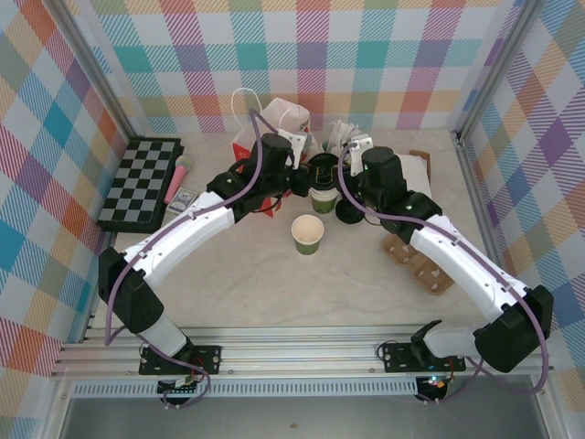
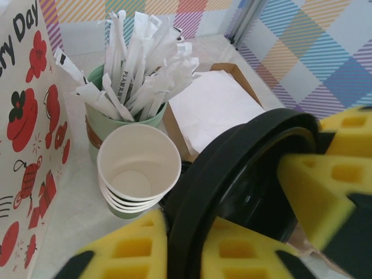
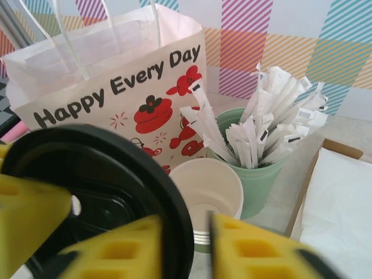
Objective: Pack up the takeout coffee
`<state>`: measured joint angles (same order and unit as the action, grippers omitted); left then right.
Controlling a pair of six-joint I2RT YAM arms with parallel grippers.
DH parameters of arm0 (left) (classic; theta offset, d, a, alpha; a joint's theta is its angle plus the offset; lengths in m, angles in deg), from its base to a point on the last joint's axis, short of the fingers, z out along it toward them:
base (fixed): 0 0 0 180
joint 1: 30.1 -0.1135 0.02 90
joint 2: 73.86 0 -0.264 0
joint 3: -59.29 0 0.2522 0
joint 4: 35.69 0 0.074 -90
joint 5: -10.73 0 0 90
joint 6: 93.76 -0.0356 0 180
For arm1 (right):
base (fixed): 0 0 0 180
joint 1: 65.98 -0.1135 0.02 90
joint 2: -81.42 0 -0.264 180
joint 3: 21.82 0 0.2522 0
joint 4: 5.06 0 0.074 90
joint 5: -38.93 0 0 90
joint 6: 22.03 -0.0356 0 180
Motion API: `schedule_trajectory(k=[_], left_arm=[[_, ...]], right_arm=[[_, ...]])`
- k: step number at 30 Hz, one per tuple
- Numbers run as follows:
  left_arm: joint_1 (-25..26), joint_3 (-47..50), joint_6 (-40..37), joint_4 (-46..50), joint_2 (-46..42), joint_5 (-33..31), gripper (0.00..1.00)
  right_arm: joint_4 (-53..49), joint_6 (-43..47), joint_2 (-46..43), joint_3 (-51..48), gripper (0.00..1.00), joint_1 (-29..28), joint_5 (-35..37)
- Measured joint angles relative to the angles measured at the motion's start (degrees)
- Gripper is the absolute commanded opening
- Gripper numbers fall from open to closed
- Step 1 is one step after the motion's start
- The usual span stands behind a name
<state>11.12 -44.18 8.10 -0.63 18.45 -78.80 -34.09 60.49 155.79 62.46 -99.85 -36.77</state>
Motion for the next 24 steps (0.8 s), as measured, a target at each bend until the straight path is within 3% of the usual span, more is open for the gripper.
schedule_trajectory(k=[3, 8, 13, 21, 24], left_arm=[[0.0, 0.2, 1.0, -0.7, 0.0, -0.1, 0.0], [0.0, 0.3, 1.5, -0.7, 0.0, -0.1, 0.0], [0.0, 1.1, 2.3, -0.7, 0.0, -0.4, 0.0], [-0.4, 1.3, 3.6, -1.1, 0.0, -0.2, 0.0], [-0.5, 1.4, 3.6, -1.0, 0.0, 0.0, 0.0]], right_arm=[[0.0, -3.9, 0.0, 0.2, 0.44, 0.0, 0.1], [0.0, -8.9, 1.0, 0.2, 0.32, 0.0, 0.4], [0.6, -10.0, 2.3, 0.1, 0.31, -0.2, 0.5], [3.1, -8.0, 2.3, -0.9, 0.03, -0.2, -1.7], [3.8, -5.7, 2.3, -1.7, 0.0, -0.1, -1.7]])
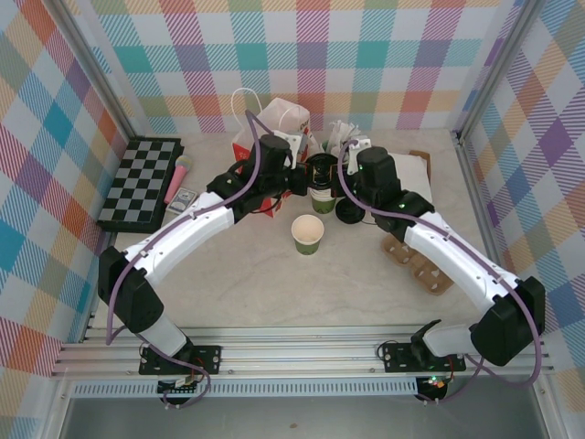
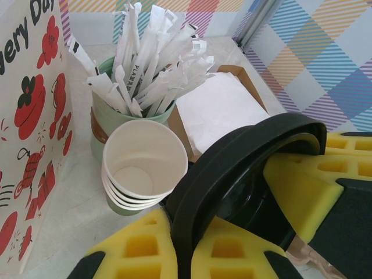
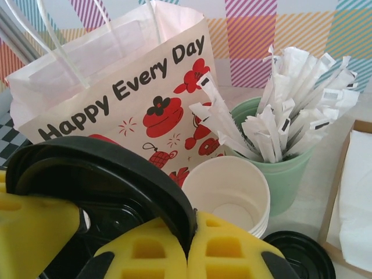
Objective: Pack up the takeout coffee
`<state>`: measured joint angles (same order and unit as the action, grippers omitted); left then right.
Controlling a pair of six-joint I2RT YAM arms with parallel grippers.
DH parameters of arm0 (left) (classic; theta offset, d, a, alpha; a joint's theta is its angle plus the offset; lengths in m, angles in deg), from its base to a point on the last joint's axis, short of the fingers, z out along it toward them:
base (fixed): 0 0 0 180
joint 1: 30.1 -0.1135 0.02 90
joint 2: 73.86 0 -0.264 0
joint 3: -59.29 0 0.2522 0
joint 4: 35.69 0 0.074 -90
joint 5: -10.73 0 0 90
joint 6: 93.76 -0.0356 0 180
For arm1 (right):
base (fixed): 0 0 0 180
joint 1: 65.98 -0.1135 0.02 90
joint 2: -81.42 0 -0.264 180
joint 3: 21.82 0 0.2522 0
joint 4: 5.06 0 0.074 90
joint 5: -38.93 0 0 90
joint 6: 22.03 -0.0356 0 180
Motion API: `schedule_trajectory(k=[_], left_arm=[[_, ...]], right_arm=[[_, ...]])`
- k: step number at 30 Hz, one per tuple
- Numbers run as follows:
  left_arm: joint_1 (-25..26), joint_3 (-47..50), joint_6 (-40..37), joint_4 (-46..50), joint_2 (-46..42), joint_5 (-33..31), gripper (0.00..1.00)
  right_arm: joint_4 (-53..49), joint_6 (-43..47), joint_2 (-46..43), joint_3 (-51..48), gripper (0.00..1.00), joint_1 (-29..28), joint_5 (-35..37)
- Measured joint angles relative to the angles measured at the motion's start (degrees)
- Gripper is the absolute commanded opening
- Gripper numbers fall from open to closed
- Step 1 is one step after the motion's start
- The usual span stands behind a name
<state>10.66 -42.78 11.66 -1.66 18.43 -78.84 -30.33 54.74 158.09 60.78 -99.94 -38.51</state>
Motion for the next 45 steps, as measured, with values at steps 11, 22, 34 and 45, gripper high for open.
schedule_trajectory(k=[11, 22, 34, 45], left_arm=[[-2.0, 10.4, -1.0, -5.2, -10.5, 7.5, 0.83], [-15.3, 17.2, 6.5, -6.8, -23.6, 12.5, 1.0], [-21.6, 11.5, 10.9, 1.1, -22.3, 28.3, 1.0], [-24.4, 6.7, -0.6, 9.2, -23.1, 41.2, 0.98]], right_arm=[[7.1, 27.3, -3.1, -2.7, 0.0, 0.1, -1.9], [26.2, 68.5, -3.1, -8.6, 0.0, 0.2, -13.9], [48.3, 103.0, -2.5, -11.6, 0.0, 0.2, -34.6], [55.5, 118.3, -3.6, -18.7, 0.0, 0.2, -51.6]])
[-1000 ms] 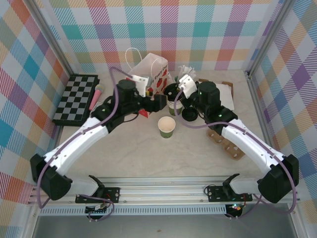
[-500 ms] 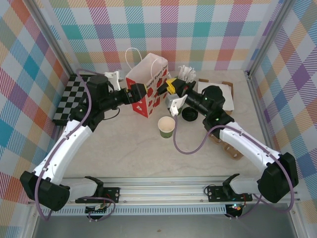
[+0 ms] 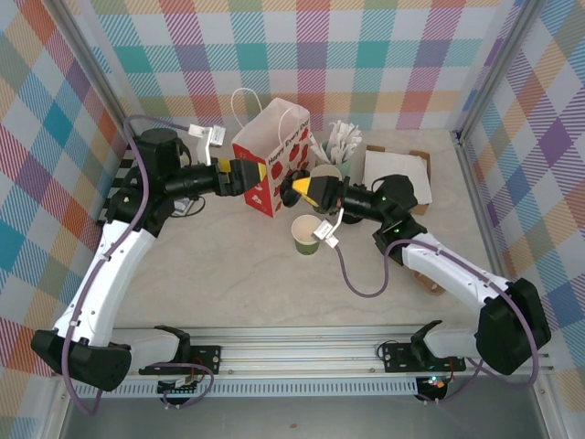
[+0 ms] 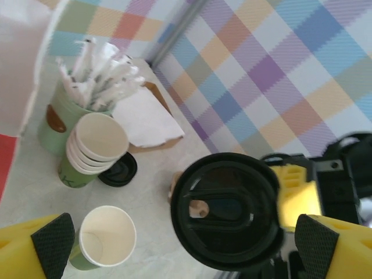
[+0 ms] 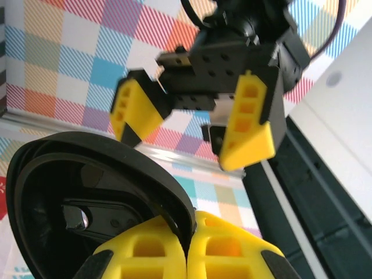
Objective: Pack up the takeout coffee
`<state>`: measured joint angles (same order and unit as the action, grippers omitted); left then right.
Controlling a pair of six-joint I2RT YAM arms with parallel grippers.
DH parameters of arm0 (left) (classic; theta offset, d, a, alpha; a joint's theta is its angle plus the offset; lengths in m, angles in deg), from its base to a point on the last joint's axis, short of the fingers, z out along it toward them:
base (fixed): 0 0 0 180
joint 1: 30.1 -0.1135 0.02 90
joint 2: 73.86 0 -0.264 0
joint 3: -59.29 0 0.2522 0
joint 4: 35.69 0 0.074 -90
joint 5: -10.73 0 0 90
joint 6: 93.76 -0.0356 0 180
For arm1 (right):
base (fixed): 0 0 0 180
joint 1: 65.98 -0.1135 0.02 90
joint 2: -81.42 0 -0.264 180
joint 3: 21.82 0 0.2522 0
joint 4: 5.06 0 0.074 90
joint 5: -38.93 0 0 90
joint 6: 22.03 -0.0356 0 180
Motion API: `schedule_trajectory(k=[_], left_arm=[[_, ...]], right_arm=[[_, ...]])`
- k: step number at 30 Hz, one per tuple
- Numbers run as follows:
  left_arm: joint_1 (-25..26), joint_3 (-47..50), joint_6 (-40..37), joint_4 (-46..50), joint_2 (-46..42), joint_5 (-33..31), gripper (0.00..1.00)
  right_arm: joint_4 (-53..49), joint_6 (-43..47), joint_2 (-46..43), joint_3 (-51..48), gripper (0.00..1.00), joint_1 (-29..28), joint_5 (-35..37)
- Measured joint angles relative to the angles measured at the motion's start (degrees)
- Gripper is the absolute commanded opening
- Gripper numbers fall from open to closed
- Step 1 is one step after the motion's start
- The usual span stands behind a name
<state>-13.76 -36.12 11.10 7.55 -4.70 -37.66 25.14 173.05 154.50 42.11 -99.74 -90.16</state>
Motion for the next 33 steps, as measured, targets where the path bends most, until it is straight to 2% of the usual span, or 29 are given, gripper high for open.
schedule_trajectory(k=[7, 14, 19, 25, 29, 33], left_arm=[[0.0, -5.2, -12.0, 10.1, 2.9, 7.7, 0.89], [0.0, -7.0, -19.3, 16.8, 6.3, 13.8, 0.83], [1.6, -6.7, -22.1, 17.3, 6.2, 12.7, 0.77], [3.1, -4.2, -24.3, 16.7, 5.9, 11.3, 0.6], [3.1, -4.2, -25.1, 16.5, 6.4, 13.0, 0.49], [3.1, -4.2, -25.5, 16.5, 6.8, 15.1, 0.43]], right_arm=[[-1.7, 10.8, -1.6, -0.4, 0.0, -0.4, -6.3], [-3.3, 14.0, -1.6, 0.0, 0.0, -1.1, -10.5], [-3.5, 14.4, -1.3, 1.6, 0.0, -1.8, -11.3], [-3.4, 14.4, -0.6, 2.8, 0.0, -3.8, -10.9], [-3.4, 14.1, -0.6, 3.1, 0.0, -5.2, -10.0], [-3.4, 13.9, -0.6, 3.2, 0.0, -5.5, -9.2]])
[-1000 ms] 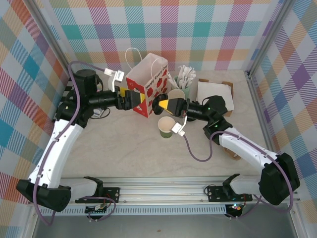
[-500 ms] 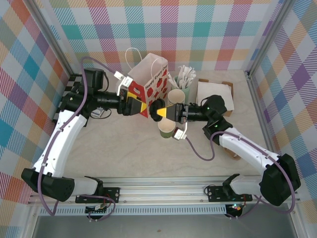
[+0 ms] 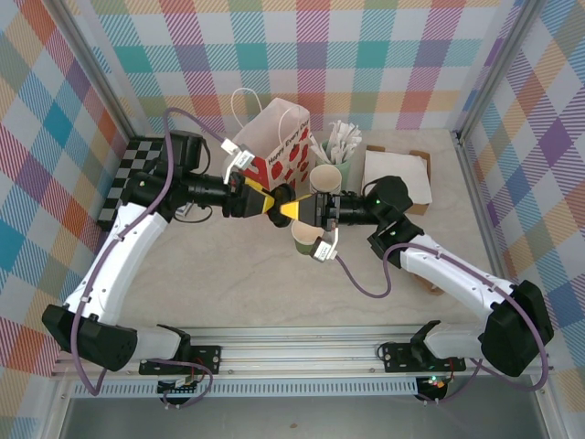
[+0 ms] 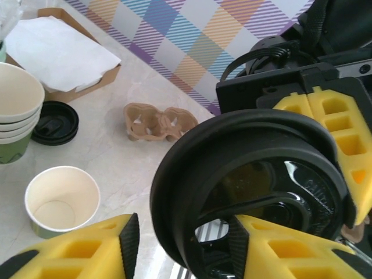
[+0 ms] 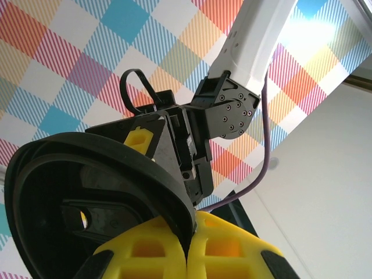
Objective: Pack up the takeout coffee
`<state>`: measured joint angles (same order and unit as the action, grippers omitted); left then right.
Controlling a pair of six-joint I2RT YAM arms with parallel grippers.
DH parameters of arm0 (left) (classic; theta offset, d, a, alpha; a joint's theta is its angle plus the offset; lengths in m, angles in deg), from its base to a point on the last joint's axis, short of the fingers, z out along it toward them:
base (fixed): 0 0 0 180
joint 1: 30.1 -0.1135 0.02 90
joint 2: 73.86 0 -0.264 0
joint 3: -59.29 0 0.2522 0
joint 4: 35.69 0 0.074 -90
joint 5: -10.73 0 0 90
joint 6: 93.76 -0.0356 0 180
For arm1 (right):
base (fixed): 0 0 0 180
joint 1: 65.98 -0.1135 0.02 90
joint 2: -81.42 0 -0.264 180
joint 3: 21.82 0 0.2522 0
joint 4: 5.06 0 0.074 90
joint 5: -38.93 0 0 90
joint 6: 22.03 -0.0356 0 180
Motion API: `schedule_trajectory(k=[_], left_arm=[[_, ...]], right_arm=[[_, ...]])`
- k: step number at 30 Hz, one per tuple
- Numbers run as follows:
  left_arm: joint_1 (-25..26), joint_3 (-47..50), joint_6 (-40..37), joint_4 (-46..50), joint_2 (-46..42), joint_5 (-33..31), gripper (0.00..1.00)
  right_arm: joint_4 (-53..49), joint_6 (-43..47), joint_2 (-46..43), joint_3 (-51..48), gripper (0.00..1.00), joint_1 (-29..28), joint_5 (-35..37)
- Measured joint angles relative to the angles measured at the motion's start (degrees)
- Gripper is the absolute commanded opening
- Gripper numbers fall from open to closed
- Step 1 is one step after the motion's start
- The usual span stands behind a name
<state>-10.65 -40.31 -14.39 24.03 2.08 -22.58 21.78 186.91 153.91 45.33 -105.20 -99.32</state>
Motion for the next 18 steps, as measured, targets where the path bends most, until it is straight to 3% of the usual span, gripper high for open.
schedule_trajectory(k=[8, 18], left_arm=[[0.0, 0.0, -1.0, 0.0, 0.7, 4.3, 0.35], [0.0, 0.1, -2.8, 0.5, 1.7, 5.1, 0.19]], right_arm=[[-0.1, -0.8, 0.0, 0.0, 0.0, -0.5, 1.3], [-0.4, -1.7, 0.0, 0.8, 0.0, -0.9, 1.7]])
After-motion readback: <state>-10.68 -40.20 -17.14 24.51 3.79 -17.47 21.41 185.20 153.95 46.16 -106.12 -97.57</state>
